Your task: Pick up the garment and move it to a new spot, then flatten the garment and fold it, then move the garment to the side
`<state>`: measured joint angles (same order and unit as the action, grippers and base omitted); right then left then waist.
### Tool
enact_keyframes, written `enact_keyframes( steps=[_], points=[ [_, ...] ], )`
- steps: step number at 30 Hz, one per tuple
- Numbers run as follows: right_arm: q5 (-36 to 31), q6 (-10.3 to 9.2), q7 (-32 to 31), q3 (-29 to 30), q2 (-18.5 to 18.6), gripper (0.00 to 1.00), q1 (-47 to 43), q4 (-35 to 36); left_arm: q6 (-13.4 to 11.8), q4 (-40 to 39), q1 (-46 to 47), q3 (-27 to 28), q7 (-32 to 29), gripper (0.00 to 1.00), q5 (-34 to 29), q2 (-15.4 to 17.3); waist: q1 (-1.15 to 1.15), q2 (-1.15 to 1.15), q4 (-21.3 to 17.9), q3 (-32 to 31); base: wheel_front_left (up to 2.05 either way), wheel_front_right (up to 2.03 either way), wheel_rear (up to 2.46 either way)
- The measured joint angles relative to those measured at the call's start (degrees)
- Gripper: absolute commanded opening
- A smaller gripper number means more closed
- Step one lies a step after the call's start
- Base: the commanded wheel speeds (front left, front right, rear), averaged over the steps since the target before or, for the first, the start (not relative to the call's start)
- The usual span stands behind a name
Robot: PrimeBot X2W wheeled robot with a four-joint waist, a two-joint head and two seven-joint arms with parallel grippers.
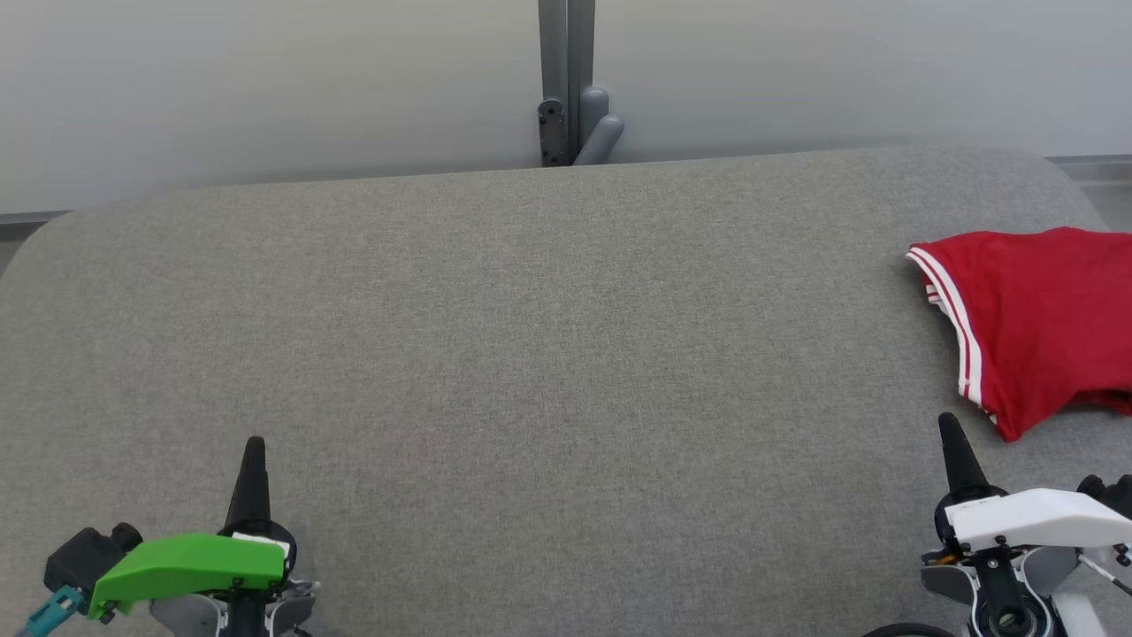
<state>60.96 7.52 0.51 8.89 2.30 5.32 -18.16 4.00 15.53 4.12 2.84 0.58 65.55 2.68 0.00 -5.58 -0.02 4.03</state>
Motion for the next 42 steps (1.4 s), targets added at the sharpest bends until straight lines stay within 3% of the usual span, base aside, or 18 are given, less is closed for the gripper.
enact_keyframes(
  steps=[42],
  points=[
    [22.9, -0.04, -5.2, -1.4, 0.4, 0.0, 5.2, -1.3, -0.8, -1.0, 4.8, 3.1, -5.5, 0.0, 19.6, 0.0, 0.0, 0.0, 0.0, 1.0, 0.0, 0.0, 0.0]
  ],
)
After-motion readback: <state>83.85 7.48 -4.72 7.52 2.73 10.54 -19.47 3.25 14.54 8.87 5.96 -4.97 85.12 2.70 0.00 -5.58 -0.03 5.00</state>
